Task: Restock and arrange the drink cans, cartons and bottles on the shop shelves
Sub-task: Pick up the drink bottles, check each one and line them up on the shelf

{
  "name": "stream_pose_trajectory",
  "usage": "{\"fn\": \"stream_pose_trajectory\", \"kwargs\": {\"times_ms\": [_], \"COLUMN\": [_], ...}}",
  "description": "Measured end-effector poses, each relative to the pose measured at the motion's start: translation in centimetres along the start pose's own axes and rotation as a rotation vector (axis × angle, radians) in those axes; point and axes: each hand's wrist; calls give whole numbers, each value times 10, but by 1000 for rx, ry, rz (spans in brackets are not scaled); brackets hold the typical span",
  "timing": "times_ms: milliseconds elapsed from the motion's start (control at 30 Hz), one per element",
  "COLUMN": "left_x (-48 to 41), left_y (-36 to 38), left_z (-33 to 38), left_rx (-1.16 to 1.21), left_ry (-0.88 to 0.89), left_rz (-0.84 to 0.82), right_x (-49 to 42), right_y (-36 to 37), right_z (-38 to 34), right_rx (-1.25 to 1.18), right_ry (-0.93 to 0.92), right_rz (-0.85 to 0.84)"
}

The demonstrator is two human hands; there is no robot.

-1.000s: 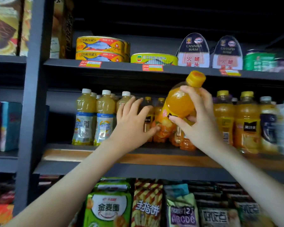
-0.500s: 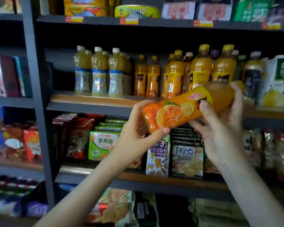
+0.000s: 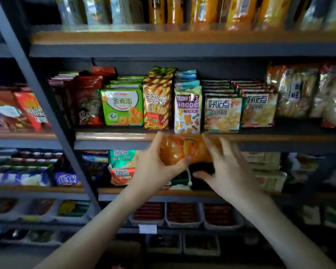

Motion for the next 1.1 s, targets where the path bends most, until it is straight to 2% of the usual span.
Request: {"fn": "stream_pose_trajectory", "kwargs": {"times_ms": [100,167,267,367,467,633,767,867,967,1033,1100], "left_x": [8,11,12,16,26,37,39,42,45,46,44], "left_y": [-1,0,0,2,6,10,11,14,15,14,12], "left_z": [-5,-7,-11,-18,-29,-50,-59,-64,-71,-74,-73], "left_rx": [3,-24,77,264,237,158,210,250,270,303,352], "left_ry": [-11,-32,-49,-41,6,-112,-109,-154,-252,-333,-402], "left_rz": [-76,-88,-117,-246,-402,-618,-554,-454,-394,-389,-387], "right_x": [13,16,20,23,27,28,25,26,27,30,34], "right_y": [25,31,23,22,26,29,34,37,43,45,52], "right_z": [-23,-31,-34,-34,-33,-31,-32,-31,-25,-17,-9], "right_rx": [-120,-280,-659,-1085,-1427,-1670,-1730,-1625,-1157,-760,-405], "right_ry": [-59,-22,167,369,467,546,541,513,426,212,-122], "right_rz": [228,246,44,-182,-250,-295,-352,-376,-258,-78,31]}}
Point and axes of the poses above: each hand's wrist, its own x-axis away from the middle knuckle, its own y-axis out of the palm, z = x × y, and after that the axes turned 13 degrees about x, right-handed
